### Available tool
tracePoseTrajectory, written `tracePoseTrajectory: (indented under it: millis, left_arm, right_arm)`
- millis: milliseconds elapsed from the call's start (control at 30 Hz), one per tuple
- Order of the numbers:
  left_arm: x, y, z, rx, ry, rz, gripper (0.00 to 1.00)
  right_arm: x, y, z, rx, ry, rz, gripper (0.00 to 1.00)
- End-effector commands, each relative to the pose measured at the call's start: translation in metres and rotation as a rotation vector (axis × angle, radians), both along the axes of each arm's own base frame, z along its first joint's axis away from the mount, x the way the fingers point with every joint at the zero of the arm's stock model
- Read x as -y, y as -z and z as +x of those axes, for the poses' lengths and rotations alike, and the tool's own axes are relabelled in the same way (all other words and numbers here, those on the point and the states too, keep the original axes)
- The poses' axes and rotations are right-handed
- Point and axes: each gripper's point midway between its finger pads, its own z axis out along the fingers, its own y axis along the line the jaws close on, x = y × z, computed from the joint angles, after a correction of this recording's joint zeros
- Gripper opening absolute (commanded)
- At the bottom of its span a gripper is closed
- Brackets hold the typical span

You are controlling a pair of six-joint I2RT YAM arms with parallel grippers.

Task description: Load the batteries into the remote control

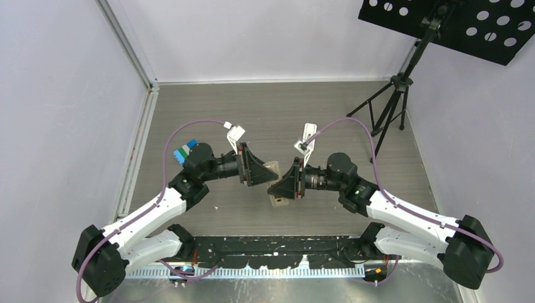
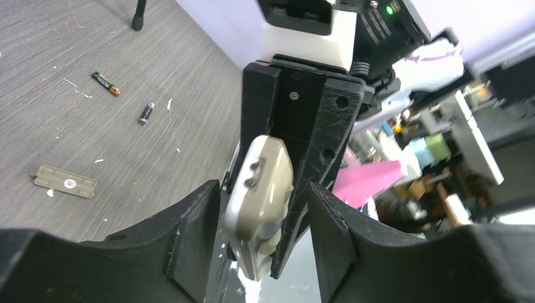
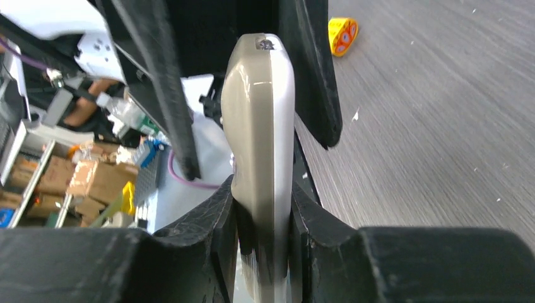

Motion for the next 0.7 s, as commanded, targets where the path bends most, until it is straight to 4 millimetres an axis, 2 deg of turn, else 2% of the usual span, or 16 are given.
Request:
tracePoseTrajectory:
  millis: [0, 100, 300, 400, 467, 533, 667]
  left_arm:
    - [-0.002, -0.047, 0.013, -0.029, -0.105, -0.246, 0.52]
    - [-0.002, -0.049, 0.015, -0.017, -0.113, -0.238, 0.5]
    - [0.003, -0.052, 0.004, -0.014, -0.023, -0.25, 0.28]
    - [0.005, -0.049, 0.003, 0.009, -0.002, -0.242, 0.01]
    - [0.006, -0.042, 0.007, 0.025, -0.017, -0.213, 0.0]
    - [0.006, -0.032, 0.016, 0.062, -0.055, -0.164, 0.0]
    - [-0.003, 0.002, 0.051, 0.176, -0.216, 0.007, 0.0]
  right_arm:
    - [-0.006, -0.049, 0.023, 0.038, 0.11, 0.164, 0.23]
    - [-0.008, -0.057, 0.025, 0.013, 0.104, 0.211, 0.23]
    - [-0.012, -0.062, 0.018, -0.026, 0.045, 0.244, 0.24]
    - [-0.014, -0.059, 0.021, -0.048, 0.05, 0.223, 0.3]
    - [-0.012, -0.053, 0.028, -0.063, 0.085, 0.195, 0.49]
    - [-0.005, -0.046, 0.042, -0.084, 0.167, 0.156, 0.73]
    - [0.027, -0.03, 0.072, -0.082, 0.399, 0.065, 0.91]
